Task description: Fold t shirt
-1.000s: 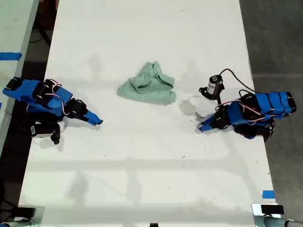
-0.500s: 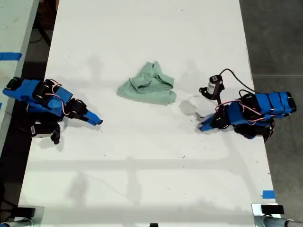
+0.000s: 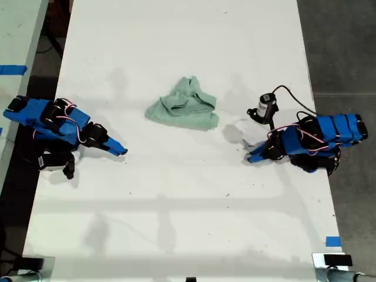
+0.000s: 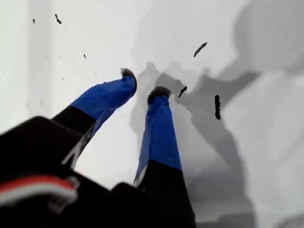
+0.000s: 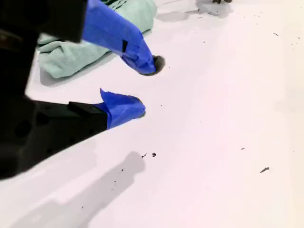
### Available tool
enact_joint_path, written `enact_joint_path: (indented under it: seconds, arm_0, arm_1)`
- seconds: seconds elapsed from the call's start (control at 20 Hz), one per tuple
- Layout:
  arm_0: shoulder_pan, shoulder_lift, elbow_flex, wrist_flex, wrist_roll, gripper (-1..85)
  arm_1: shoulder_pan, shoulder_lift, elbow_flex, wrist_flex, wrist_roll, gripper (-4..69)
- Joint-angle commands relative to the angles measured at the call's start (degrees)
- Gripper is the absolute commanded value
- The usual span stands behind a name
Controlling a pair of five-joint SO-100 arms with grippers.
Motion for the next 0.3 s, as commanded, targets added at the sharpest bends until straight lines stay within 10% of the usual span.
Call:
enact_joint_path:
  seconds: [0.0, 0.25]
  arm_0:
    - [0.4, 0.4, 0.5, -0.3, 0.3, 11.0]
    - [0.4, 0.4, 0.5, -0.3, 0.3, 11.0]
  arm_1:
    - [0.3, 0.4, 3.3, -1.4, -0.9, 8.3]
    - [0.3, 0.4, 3.3, -1.4, -0.9, 8.1]
